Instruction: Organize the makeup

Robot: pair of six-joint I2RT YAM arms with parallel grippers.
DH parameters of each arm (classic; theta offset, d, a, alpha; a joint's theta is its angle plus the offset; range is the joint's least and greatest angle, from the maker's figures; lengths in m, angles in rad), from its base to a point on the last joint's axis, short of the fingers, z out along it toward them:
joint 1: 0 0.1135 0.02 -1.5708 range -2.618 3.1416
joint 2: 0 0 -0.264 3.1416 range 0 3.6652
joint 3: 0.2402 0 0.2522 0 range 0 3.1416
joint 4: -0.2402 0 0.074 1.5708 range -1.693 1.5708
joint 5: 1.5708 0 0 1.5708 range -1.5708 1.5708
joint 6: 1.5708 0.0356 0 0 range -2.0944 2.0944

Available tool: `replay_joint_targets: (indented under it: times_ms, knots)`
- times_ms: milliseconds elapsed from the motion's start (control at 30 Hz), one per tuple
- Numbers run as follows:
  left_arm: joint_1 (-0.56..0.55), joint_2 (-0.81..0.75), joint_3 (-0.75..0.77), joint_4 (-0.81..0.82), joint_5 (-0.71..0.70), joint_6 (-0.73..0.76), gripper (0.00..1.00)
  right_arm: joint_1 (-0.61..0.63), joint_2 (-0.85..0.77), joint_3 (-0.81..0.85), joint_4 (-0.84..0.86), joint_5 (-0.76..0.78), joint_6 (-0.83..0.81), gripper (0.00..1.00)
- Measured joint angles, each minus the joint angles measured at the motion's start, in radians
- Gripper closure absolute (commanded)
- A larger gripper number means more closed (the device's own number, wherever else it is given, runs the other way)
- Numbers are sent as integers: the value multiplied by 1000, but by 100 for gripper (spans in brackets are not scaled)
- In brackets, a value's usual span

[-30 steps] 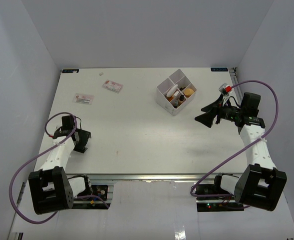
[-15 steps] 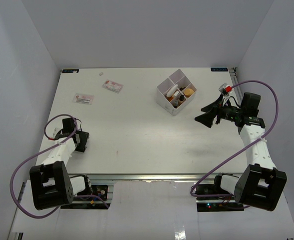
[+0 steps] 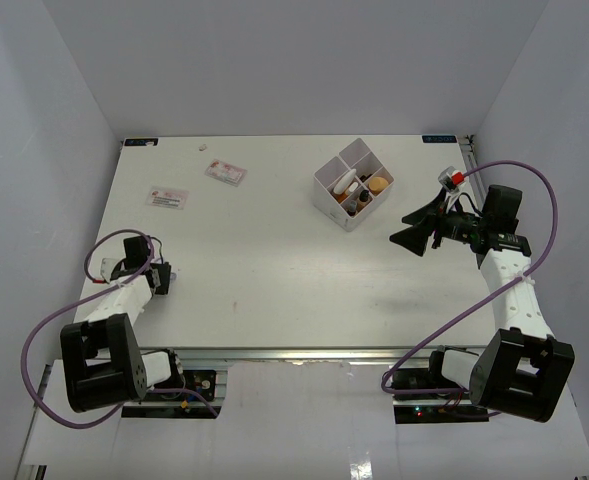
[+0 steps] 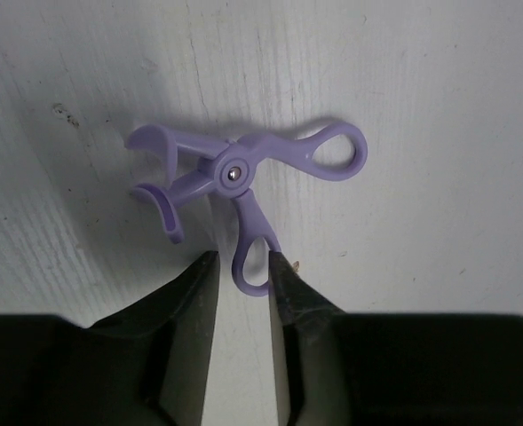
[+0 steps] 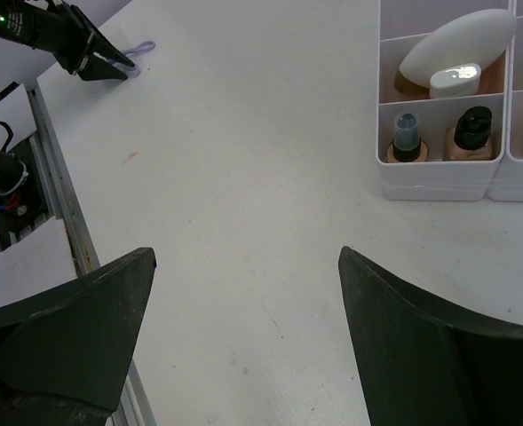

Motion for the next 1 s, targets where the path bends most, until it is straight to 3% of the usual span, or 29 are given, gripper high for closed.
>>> replay_joint_targets:
  times_ms: [400, 567, 867, 1000]
  knots:
    - [1, -55, -53, 39, 26, -2, 97, 0, 0, -1, 0, -1, 0, 10]
    - [2, -141, -69, 66, 121, 56, 100, 0, -6, -16, -2, 0, 0, 10]
    - [-1, -176, -69, 272, 521, 259, 100, 0, -22, -33, -1, 1, -1, 10]
    - [-74, -121, -20, 415, 768, 368, 100, 0, -23, -33, -1, 9, -2, 10]
